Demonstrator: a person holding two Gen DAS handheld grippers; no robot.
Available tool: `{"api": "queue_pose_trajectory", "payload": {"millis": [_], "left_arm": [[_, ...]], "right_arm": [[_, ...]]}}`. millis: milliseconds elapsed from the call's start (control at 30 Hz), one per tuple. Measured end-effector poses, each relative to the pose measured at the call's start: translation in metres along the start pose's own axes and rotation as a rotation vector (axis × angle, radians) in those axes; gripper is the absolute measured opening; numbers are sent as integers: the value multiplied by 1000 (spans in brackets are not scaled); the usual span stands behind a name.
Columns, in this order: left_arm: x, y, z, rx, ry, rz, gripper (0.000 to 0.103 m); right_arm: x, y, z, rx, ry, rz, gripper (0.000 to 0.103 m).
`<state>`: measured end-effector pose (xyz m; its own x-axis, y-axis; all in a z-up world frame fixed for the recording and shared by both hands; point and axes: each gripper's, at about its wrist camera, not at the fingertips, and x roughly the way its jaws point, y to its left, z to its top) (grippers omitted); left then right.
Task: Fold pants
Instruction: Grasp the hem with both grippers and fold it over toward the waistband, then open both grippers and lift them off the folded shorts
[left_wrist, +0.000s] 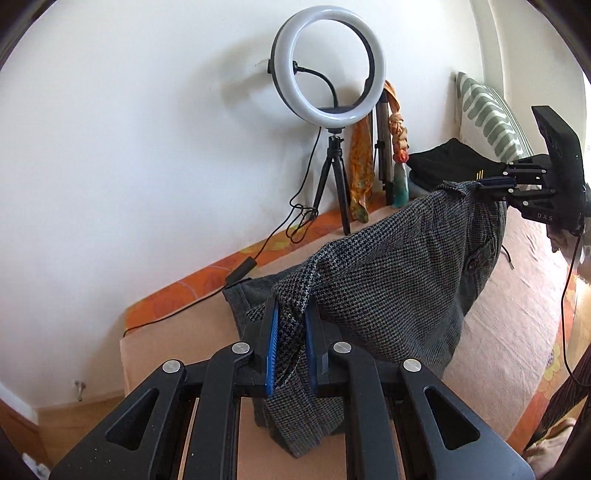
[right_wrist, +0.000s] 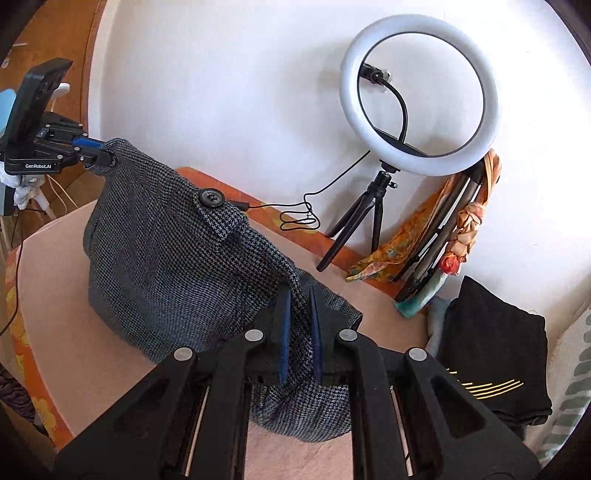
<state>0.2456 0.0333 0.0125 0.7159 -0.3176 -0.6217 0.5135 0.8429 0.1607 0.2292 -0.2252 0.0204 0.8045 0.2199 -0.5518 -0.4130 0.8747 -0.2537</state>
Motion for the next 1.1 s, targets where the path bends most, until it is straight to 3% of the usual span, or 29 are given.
{"api": "queue_pose_trajectory", "payload": {"millis": [267,633,800,900,1000,1100], "left_arm": [[87,31,20,-23,73,1,11],[175,48,0,-63,194,16,12],[185,53,0,-76,202,110,27],[178,60,4,-97,186,165,38],[159,73,4,-144,156,174,39],[134,84,-1,-207,131,167,40]], "right_arm": [[93,-29,16,-23,117,-18,10],[195,-35,3,-70,254,-32,10],[216,-39,-6,-43,288,-61,10],[214,-45,-4,-7,284,-87,18],[199,-55,-4,28,253,-121,31],[173,-72,-11,149,234,-93,45]]}}
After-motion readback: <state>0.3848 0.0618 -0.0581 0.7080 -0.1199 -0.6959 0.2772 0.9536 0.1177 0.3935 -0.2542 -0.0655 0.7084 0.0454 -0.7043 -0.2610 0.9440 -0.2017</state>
